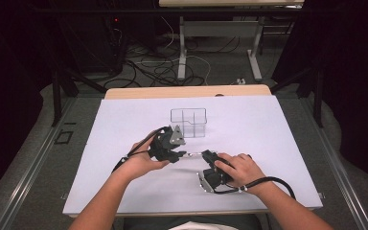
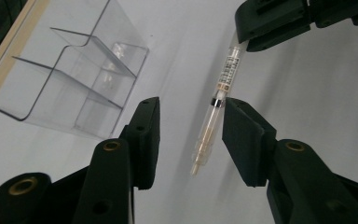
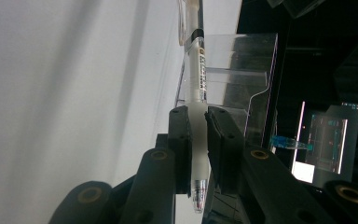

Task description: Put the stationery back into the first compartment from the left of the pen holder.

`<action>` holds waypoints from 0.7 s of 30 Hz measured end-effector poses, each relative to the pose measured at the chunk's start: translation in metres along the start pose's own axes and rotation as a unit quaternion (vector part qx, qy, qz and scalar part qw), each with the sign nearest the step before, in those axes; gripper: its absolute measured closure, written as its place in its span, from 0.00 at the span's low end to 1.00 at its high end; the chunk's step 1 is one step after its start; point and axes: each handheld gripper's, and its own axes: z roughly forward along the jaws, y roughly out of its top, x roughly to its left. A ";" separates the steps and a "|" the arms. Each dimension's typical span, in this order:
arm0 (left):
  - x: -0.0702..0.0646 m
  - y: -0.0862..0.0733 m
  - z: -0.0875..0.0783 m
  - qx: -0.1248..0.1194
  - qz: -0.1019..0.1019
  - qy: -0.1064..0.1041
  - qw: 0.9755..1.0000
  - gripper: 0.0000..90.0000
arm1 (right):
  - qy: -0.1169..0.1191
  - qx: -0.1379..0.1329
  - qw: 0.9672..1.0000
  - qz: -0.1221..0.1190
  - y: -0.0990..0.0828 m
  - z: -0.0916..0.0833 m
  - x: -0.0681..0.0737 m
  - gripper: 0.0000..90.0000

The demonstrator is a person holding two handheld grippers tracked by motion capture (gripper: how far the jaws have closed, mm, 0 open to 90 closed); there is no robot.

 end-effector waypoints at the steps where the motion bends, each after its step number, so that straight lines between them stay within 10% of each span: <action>1: -0.001 0.001 0.001 0.003 0.005 -0.002 1.000 0.65 | 0.000 0.000 1.000 -0.001 0.000 0.000 0.000 0.89; 21: -0.020 0.016 0.032 0.051 0.057 -0.026 0.997 0.72 | -0.010 -0.012 1.000 -0.015 0.007 -0.001 0.002 0.89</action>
